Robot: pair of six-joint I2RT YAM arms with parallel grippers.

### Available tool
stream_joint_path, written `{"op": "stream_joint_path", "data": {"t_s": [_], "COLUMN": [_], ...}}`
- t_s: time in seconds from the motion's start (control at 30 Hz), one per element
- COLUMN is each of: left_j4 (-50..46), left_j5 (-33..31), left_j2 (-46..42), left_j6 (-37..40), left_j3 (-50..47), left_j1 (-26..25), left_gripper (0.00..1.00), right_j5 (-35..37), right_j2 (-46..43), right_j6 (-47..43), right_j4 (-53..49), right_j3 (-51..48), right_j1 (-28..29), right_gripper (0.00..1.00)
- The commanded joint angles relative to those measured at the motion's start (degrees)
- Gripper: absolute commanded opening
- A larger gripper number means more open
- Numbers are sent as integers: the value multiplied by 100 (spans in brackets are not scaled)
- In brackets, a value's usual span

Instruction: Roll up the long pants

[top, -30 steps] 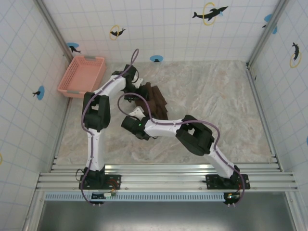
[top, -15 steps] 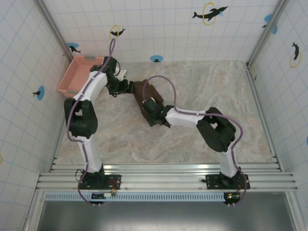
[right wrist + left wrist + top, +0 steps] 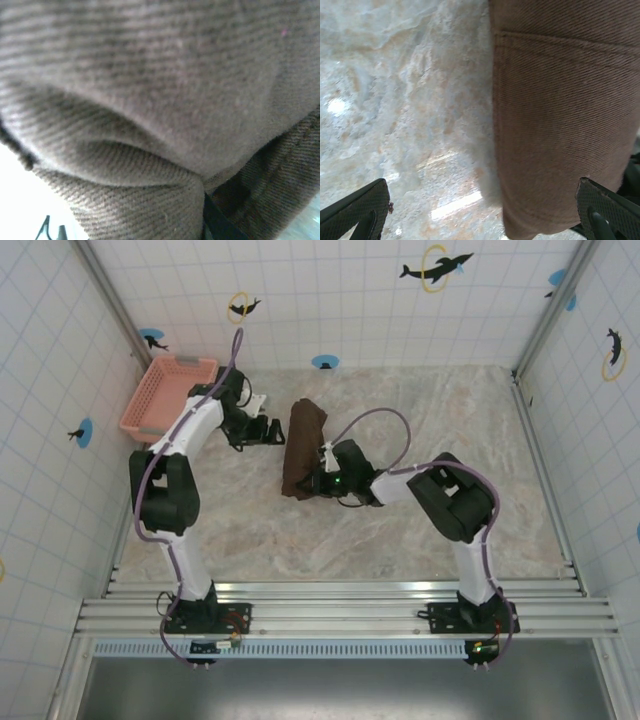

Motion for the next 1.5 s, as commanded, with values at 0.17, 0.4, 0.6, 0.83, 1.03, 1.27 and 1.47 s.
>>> {"op": "stream_joint_path", "data": {"t_s": [0.17, 0.4, 0.6, 0.83, 1.03, 1.27, 1.47], "left_j4": [153, 392, 128, -318, -98, -281, -164], "left_j5": [478, 506, 297, -620, -742, -1299, -1918], "left_j2": [647, 840, 1403, 1883, 2020, 2064, 1604], "left_j6": [-207, -328, -304, -118, -194, -296, -416], "left_j3": [399, 359, 697, 910, 662, 716, 867], "left_j1": [-351, -463, -806, -1294, -1373, -1392, -1229], "left_gripper": [98, 98, 97, 98, 19, 0, 0], "right_j5": [-560, -720, -798, -883, -997, -884, -570], "right_j2": [627, 940, 1125, 1156, 1205, 1021, 215], "right_j6": [1293, 1541, 1811, 1866, 2017, 1832, 1118], "right_j4": [1171, 1602, 2113, 2353, 2575, 2447, 1763], "right_j3": [-203, -216, -275, -270, -124, -417, -1561], "right_j1": [159, 150, 146, 106, 97, 33, -355], "right_gripper": [25, 25, 25, 25, 27, 51, 64]}}
